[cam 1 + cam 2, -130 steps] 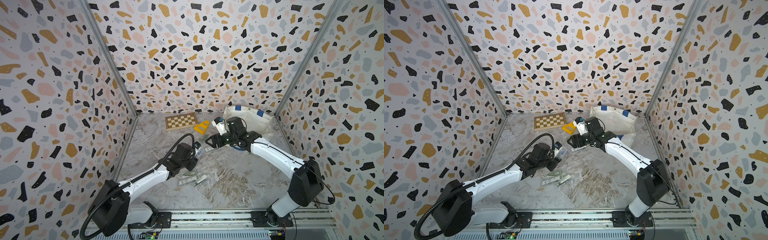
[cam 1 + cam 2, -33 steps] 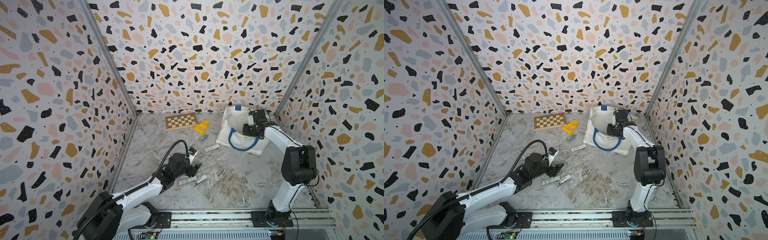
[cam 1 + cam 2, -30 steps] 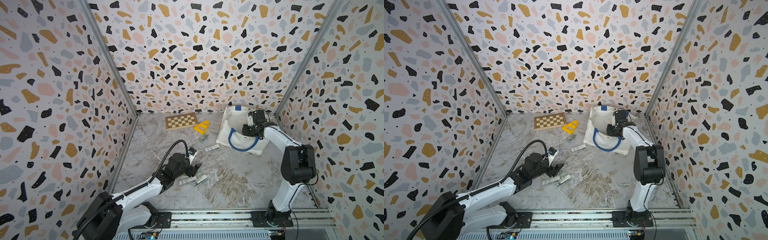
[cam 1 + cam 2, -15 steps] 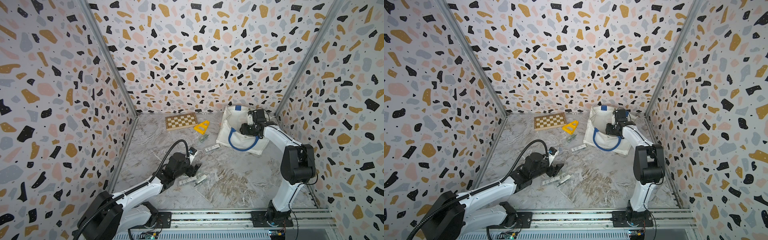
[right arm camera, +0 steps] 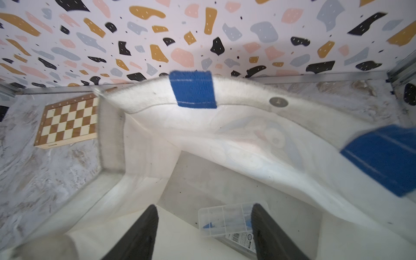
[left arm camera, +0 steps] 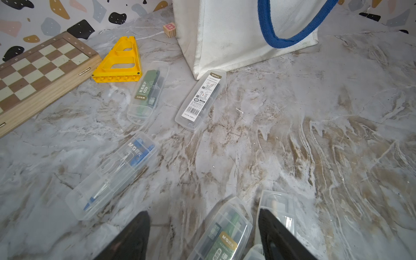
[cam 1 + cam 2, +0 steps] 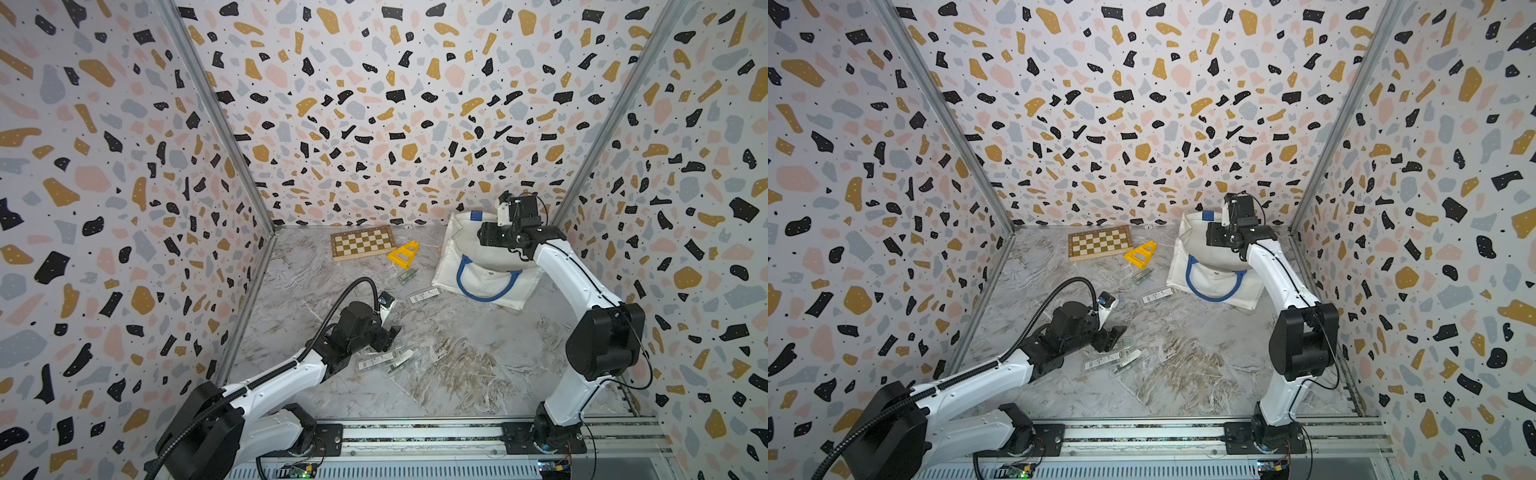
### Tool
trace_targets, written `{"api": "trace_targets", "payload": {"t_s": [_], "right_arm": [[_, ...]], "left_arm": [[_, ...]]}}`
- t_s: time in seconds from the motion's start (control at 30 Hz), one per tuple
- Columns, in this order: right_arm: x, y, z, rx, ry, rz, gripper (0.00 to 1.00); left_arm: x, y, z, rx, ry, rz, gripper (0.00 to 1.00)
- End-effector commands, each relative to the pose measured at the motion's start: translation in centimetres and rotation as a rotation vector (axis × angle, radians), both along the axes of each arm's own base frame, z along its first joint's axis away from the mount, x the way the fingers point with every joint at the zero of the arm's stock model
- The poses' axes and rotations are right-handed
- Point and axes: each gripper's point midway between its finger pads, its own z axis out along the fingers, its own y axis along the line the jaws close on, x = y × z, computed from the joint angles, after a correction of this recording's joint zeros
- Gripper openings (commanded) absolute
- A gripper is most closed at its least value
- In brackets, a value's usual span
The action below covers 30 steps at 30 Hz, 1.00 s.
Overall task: Put the compass set into the canvas bag
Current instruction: Pick up the compass set at the center of the board.
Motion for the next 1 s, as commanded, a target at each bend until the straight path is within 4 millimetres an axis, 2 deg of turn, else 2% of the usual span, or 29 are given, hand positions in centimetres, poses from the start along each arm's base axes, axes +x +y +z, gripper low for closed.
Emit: {"api": "trace_targets", "payload": {"t_s": [0.0,0.2,0.27,0.37,0.5,0.6,0.7,0.8,0.9,0.97], "right_arm": [[-1.5,-1.1,5.5,-0.023,-0.088,-0.032,0.68],[-3.6,-0.9,10.4,-0.013,-0.163,-0.038,0.69],[-4.5,-0.3,11.5,-0.009,-0.182,-0.022,0.69],[-6.0,1.0,13.1,-0.003,-0.212,0.001,0.70],[-8.3,4.1,15.7,0.022,-0.250,0.075,0.70],[-10.7,7.9,16.9,0.056,-0.274,0.176,0.71],[-13.0,11.8,16.2,0.055,-0.261,0.277,0.71],[-14.8,14.9,14.0,0.044,-0.224,0.359,0.71],[-16.1,17.0,11.2,0.041,-0.184,0.418,0.71],[-16.5,17.4,9.2,0.029,-0.153,0.432,0.71]], "left_arm": [[0.4,0.3,1.0,0.015,0.009,0.033,0.76],[-0.2,3.5,1.3,0.092,0.048,0.166,0.76],[-0.9,4.8,0.9,0.112,0.084,0.216,0.77],[-1.3,5.4,0.9,0.070,0.101,0.267,0.79],[-1.6,6.3,1.1,0.091,0.151,0.325,0.83],[-1.9,6.9,0.7,0.174,0.231,0.346,0.84],[-2.6,6.8,-0.1,0.247,0.329,0.333,0.82],[-3.5,5.8,-1.0,0.250,0.412,0.279,0.82],[-4.5,5.1,-2.6,0.283,0.492,0.217,0.82],[-5.2,5.0,-3.8,0.327,0.544,0.174,0.80]]}}
